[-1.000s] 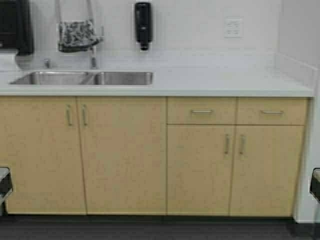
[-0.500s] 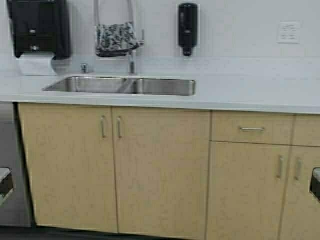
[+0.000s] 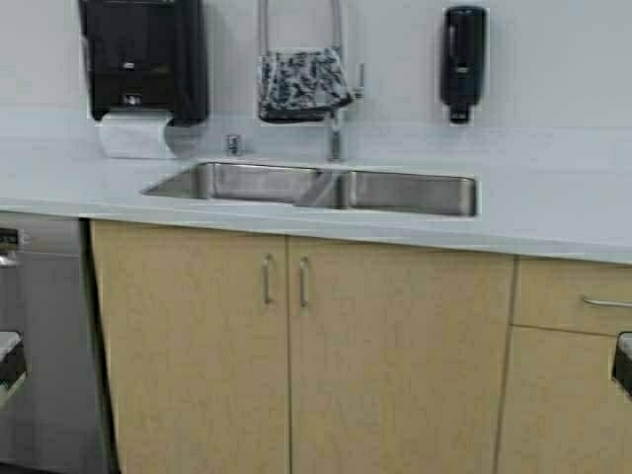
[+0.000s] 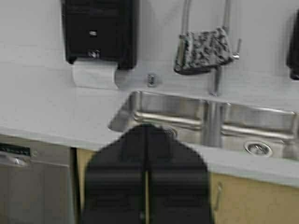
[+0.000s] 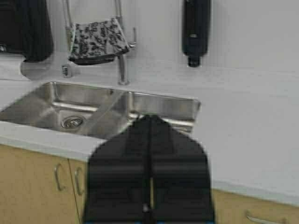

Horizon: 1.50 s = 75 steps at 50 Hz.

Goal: Get the cloth and wipe up the spill under the wine glass

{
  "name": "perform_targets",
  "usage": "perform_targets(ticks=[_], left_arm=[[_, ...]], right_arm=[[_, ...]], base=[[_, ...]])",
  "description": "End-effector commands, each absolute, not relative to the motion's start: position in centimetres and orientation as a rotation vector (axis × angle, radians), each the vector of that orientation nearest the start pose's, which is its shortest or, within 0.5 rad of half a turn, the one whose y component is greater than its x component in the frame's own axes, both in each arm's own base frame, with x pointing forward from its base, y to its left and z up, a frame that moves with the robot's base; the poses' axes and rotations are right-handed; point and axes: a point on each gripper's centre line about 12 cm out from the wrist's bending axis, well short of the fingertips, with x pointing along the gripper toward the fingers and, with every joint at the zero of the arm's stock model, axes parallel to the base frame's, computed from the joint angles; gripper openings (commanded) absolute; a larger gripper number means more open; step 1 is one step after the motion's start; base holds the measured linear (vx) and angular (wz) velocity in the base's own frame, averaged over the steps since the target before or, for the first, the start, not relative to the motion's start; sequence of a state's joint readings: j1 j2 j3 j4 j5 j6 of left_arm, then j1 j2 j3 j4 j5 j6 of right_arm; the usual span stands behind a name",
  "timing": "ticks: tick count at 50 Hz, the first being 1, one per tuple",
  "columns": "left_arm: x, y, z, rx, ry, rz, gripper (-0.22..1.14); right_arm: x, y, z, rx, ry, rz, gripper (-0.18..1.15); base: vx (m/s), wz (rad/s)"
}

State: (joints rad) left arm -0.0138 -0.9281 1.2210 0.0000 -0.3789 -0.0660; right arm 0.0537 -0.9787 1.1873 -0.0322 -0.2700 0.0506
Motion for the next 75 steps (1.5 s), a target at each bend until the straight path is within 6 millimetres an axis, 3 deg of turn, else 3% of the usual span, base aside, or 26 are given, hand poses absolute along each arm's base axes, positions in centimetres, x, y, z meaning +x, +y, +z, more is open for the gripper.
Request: perform_targets(ticks=[1,30,58,70,75], left_arm=[[20.2,-0.3,28.7,-0.078,-0.118,-0.019,0.02],[20.2,-0.4,28.6,-0.058,-0.117,-0.028,0.02],[17.0,-0.3,28.5,-0.02,-0.147,-0.022,0.02],[15.9,-0.3,28.5,-0.027,-0.167,-0.021,0.02],[15.5,-0.2,28.5,-0.038,-0.176,-0.019,0.02]], right_arm=[[19.6,1.2,29.5,0.02,-0.082,0.064,0.05],[19.1,1.7,30.3,0.026,-0.115,0.094,0.05],[20.4,5.7,33.2,-0.02,-0.139,0.281,0.05],[21.8,9.4,32.0,-0.027,-0.049,0.418,0.05],[22.9,10.4,30.0,-0.044,0.028,0.44,0.05]], base=[[0.38,0.22],[0.36,0.16],[0.35,-0.05],[0.31,-0.02],[0.3,-0.02]])
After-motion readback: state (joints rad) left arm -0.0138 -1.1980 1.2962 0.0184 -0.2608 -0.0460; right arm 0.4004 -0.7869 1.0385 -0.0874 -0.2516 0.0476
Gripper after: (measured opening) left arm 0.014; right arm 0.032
